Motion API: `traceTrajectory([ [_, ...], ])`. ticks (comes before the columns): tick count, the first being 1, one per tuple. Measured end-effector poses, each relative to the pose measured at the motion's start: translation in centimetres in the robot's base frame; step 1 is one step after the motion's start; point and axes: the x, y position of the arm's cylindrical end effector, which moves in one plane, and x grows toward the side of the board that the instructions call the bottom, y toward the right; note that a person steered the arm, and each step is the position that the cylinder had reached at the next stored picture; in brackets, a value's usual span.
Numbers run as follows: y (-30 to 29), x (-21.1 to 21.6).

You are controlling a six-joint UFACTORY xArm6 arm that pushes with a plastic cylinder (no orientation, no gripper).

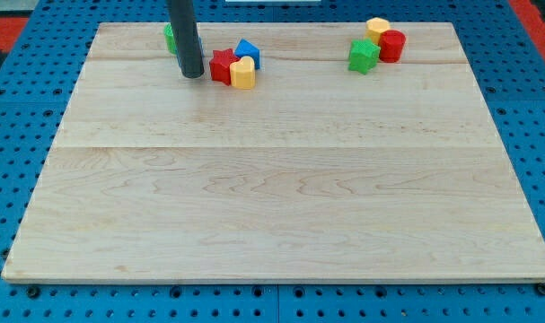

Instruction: Place red star between blue triangle and yellow heart

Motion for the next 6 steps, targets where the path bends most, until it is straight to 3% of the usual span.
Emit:
traceTrajectory([
  [4,7.9,-4.5],
  [6,17.2,-4.7],
])
